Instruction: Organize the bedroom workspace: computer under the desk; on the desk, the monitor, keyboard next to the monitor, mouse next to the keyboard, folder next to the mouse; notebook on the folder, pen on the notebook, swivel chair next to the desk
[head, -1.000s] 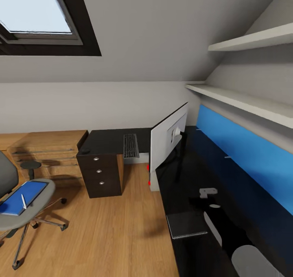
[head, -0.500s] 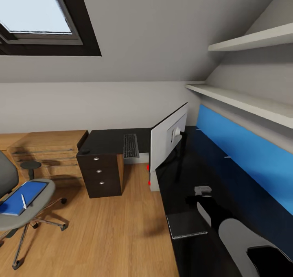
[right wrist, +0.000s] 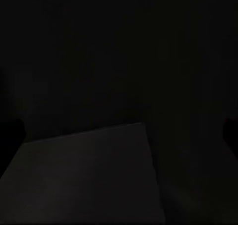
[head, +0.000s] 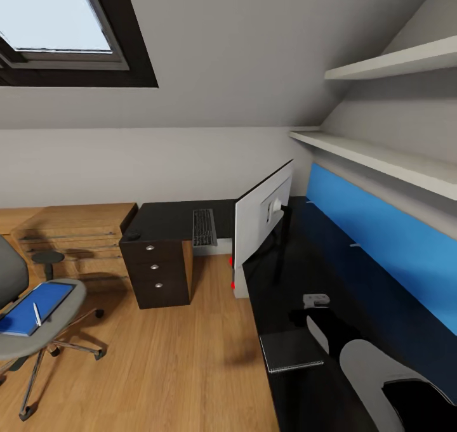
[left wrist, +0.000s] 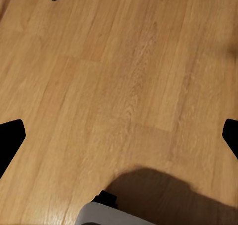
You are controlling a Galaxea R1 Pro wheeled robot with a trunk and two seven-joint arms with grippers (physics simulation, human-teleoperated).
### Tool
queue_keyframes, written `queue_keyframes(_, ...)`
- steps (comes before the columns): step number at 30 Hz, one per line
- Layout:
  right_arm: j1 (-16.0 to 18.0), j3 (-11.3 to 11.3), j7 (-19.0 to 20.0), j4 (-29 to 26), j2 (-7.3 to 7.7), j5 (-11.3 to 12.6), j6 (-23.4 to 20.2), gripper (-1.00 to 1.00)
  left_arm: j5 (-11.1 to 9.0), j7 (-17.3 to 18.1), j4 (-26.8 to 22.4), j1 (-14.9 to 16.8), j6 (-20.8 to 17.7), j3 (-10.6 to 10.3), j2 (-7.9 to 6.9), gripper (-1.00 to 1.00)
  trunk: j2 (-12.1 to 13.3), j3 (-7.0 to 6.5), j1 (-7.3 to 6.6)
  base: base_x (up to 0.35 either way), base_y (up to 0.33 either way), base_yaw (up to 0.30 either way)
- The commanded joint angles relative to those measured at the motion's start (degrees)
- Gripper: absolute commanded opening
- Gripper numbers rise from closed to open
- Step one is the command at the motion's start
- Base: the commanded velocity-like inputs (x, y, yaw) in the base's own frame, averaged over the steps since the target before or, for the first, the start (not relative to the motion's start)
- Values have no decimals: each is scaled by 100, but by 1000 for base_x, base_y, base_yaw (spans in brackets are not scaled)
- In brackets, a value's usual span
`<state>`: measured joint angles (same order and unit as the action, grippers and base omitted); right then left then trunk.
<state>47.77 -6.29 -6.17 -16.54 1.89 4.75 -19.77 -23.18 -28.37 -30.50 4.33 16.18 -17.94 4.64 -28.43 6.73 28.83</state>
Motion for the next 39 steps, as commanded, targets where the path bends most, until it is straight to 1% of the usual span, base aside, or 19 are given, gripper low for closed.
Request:
queue_keyframes(1,3,-41,-33,-16,11,51,-51,100,-62,-43,-27,6,41,-45,-3,100,-10,11,3,0,0,0)
queue_keyframes(12,4,-9,-3,-30,38,80,-40,100,-72,-54,-117,6,36,-45,7,100,-10,11,3,0,0,0)
queue_keyframes(26,-3,-31,43,-601,40,101,29,100,-55,-12,-107,6,35,-61,-5,100,-10,11,3,0,0,0)
queue_keyframes(39,-4,-43,67,-670,-1,89,16,100,-55,-11,-106,6,35,-52,-14,100,-10,11,3,0,0,0)
